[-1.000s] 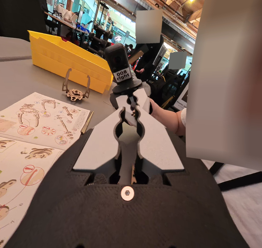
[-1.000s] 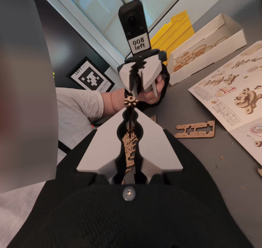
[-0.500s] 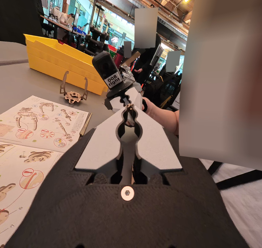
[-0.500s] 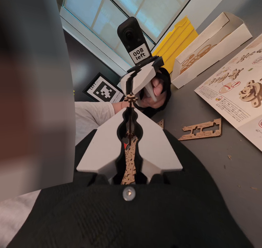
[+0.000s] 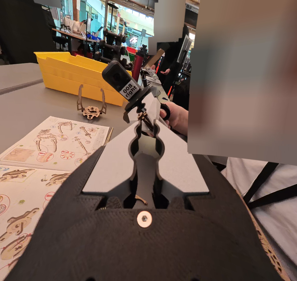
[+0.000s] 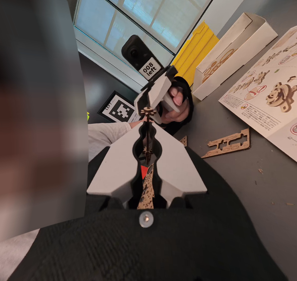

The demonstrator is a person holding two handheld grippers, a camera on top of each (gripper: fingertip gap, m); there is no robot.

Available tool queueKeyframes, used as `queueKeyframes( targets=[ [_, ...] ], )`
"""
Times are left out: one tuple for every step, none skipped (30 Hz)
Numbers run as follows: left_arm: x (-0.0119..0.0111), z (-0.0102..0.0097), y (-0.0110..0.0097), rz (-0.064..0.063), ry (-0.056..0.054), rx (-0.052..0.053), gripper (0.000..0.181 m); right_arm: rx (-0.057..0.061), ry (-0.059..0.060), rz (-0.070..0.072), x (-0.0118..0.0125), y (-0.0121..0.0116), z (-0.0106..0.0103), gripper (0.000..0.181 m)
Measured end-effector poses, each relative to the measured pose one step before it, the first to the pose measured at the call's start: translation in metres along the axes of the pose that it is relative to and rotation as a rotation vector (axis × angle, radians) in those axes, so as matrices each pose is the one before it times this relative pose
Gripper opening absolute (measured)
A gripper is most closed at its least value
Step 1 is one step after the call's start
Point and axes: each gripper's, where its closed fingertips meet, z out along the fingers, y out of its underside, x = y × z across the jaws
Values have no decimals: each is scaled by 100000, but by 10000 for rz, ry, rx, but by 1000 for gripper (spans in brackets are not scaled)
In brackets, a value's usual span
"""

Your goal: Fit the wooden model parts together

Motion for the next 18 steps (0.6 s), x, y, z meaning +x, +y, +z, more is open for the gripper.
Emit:
queueKeyframes(
  targets=[
    [-79,96,228,-170,11,-89,12,56,20,76,50,-63,-30,0],
    [-33,75,143,-227,72,-35,12,114,4,68,1,-134,-64,0],
    [-47,68,112,-250,56,-34,12,145,-27,102,-43,-210,-84,0],
    [-216,33,128,-249,-38,-75,12,130,-43,101,-68,-194,-117,0],
    [-213,0,42,-228,-36,-30,12,140,-31,74,-69,-218,-131,0],
    [-153,-19,-60,-270,-1,40,12,154,7,49,-56,-256,-148,0],
    [-161,-24,-109,-332,-1,50,12,150,9,8,-102,-270,-169,0],
    [25,-17,-241,-333,111,96,14,148,10,-35,-168,-294,-194,0],
    [42,4,-302,-335,77,97,16,116,56,-73,-103,-269,-209,0],
    [-160,14,-273,-296,-90,44,16,130,96,-91,-24,-307,-249,0],
    [-165,29,-304,-199,-124,59,17,205,127,2,119,-415,-310,0],
    [-43,56,-257,-127,-77,62,18,321,98,153,153,-541,-387,0],
    [-86,98,-53,-144,-132,-56,19,377,-50,254,-41,-587,-375,0],
    [-50,159,183,-175,-142,-206,20,277,-123,291,-162,-444,-334,0],
    [102,209,368,-196,-121,-285,22,242,-108,263,-226,-390,-291,0],
    [138,234,509,-150,-175,-293,23,390,-79,251,-260,-569,-278,0],
    [117,243,505,-69,-262,-198,23,436,-18,246,-196,-574,-255,0],
    [271,264,389,-28,-188,-40,23,316,-10,254,-173,-342,-222,0]
  ],
)
